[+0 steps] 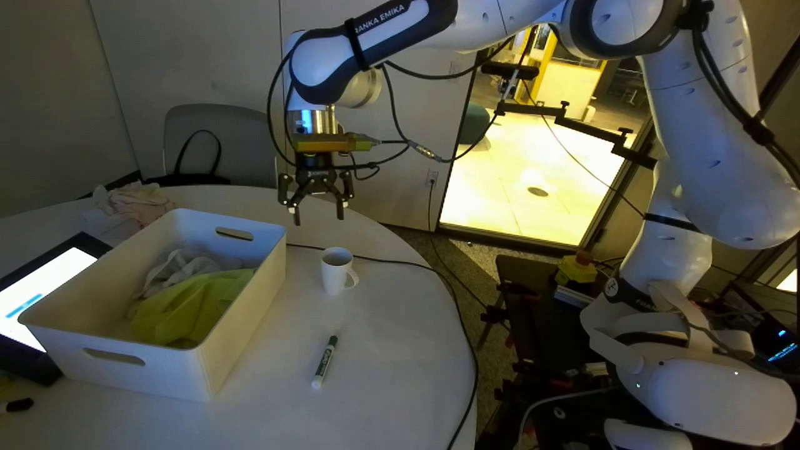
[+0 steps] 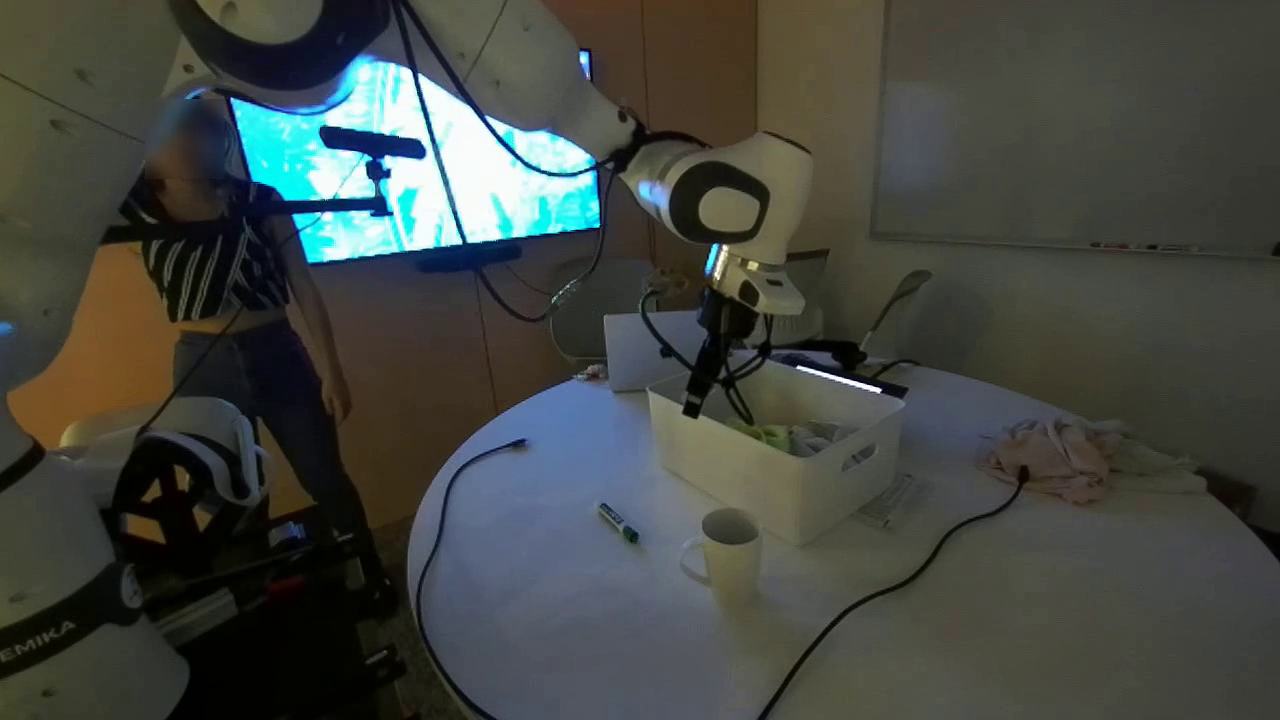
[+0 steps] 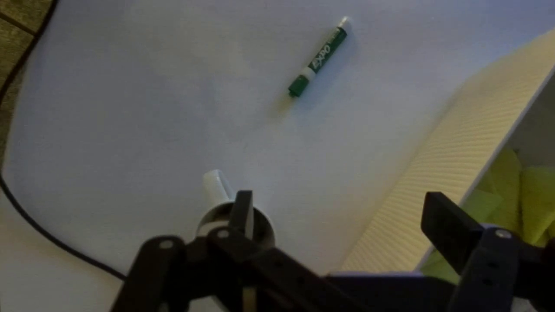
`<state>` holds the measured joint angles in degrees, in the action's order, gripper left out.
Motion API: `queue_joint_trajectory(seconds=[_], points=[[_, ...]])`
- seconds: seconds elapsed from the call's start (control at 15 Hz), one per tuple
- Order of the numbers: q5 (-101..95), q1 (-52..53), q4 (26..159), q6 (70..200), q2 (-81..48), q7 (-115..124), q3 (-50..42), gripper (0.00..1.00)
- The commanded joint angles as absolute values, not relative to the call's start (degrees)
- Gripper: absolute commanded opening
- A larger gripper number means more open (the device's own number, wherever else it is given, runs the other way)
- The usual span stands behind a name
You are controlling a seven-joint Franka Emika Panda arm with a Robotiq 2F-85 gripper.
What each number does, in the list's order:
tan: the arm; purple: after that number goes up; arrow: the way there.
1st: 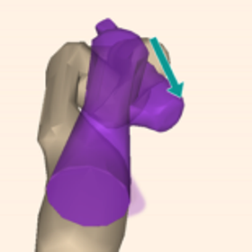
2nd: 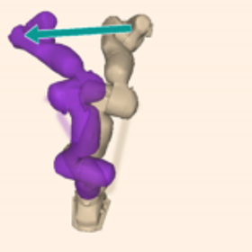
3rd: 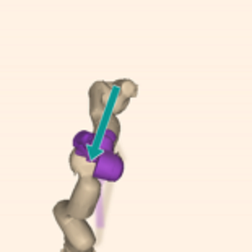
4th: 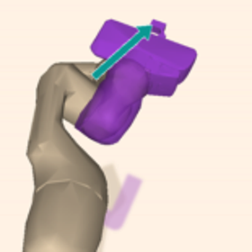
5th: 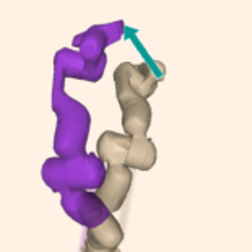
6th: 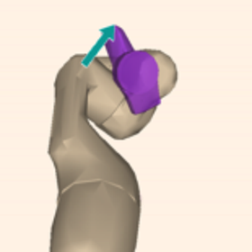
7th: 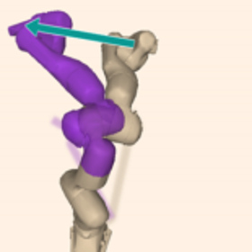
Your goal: Put all the towels in the white basket and the objects into the mug
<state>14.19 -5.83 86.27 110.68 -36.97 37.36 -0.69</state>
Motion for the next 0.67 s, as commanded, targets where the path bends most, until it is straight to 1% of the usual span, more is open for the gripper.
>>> queue_joint_trajectory(seconds=[0.0,0.33,0.6], points=[[14.98,-4.4,100.32,113.3,-27.85,32.5,-2.22,1.0],[15.38,-1.64,115.47,118.75,-20.77,30.57,-1.93,1.0],[17.35,2.19,127.11,132.03,-18.78,33.52,-0.86,1.0]])
